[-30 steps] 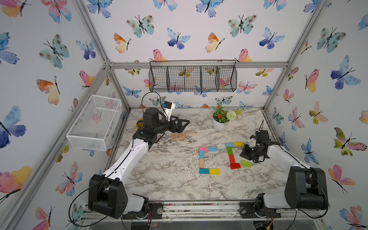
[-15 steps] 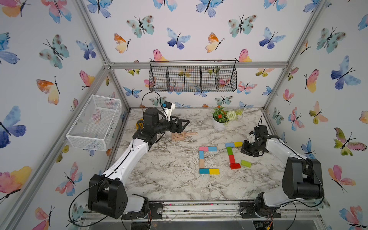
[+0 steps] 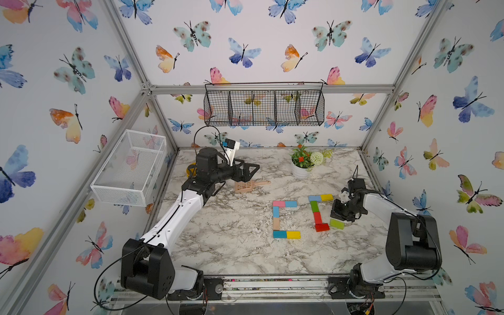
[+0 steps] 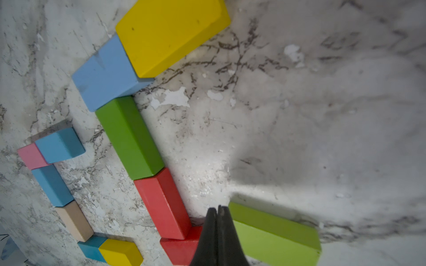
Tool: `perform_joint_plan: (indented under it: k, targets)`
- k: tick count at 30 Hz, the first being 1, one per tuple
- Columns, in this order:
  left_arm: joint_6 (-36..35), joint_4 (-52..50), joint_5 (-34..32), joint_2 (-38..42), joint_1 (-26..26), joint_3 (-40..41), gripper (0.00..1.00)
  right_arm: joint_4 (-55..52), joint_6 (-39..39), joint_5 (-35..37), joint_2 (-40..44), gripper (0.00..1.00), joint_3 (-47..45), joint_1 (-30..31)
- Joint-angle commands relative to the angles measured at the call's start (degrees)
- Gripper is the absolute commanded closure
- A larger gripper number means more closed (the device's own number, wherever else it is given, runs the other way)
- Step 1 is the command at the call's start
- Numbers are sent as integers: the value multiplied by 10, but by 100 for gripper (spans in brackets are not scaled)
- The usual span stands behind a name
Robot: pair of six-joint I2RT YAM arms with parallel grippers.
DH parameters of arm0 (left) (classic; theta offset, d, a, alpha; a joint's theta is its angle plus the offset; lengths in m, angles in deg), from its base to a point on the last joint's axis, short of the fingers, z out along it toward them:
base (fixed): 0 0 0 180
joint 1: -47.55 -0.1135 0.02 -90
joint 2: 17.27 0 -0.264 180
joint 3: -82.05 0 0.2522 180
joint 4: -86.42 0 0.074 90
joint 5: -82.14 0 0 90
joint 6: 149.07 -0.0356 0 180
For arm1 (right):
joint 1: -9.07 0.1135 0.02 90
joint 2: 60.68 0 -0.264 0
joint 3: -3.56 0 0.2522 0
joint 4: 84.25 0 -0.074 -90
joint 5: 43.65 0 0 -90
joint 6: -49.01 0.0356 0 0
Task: Assemble the letter c with building blocks
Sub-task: Assemble the building block at the center of the board.
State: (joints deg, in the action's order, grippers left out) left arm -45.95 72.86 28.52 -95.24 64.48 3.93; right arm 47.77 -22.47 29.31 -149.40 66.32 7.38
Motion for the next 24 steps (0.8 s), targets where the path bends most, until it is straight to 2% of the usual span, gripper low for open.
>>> perform_joint_plan:
  k: [1,10,24]
  targets:
    - [1,16,13,12,-4,3,2,3,-10,7,-3,95,-9,-3]
    - [0,16,13,15,-4,4,1,11,-10,-5,-7,96,-23,-3]
    - [-1,17,14,16,-8,3,2,-11,-4,-12,42,97,-21,-3]
